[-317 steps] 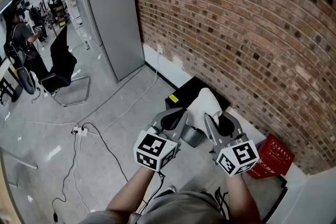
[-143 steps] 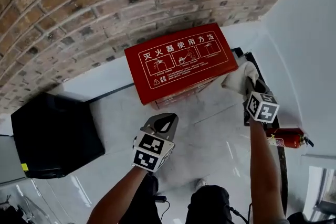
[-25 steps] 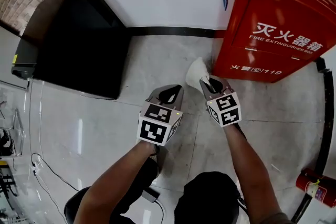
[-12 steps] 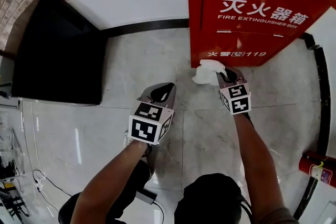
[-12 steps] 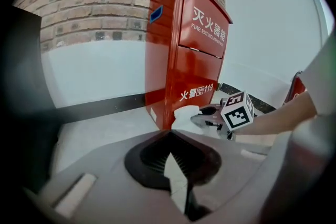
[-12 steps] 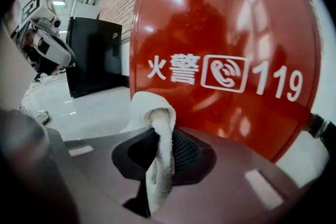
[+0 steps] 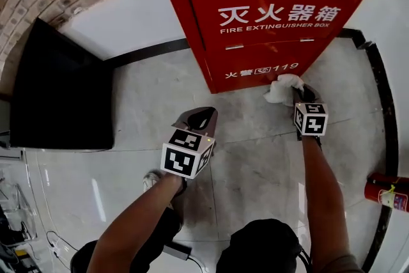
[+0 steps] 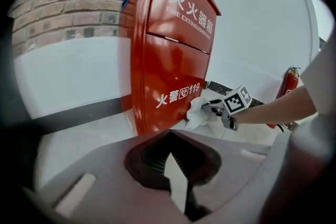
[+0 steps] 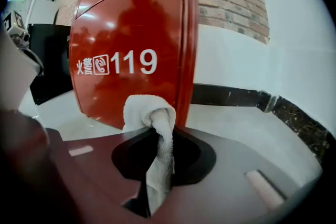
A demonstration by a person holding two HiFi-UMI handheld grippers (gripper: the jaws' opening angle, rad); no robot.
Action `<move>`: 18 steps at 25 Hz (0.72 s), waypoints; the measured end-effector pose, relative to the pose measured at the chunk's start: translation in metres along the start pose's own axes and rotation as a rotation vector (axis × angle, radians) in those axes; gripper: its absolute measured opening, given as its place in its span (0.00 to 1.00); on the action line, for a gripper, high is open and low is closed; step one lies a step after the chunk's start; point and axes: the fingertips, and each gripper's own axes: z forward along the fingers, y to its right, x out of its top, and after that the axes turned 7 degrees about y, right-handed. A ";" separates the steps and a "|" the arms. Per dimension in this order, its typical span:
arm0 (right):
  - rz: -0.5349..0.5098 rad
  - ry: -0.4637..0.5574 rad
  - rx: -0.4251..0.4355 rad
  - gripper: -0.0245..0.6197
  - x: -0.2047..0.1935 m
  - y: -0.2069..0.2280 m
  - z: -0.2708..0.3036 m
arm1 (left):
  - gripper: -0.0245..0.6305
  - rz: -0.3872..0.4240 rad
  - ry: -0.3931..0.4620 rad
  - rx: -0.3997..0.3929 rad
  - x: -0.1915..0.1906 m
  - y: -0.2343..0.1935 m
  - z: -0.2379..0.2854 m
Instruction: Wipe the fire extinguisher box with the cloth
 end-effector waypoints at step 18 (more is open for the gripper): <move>0.076 0.136 -0.029 0.15 0.079 0.053 -0.090 | 0.04 0.124 0.037 0.002 0.068 -0.004 -0.009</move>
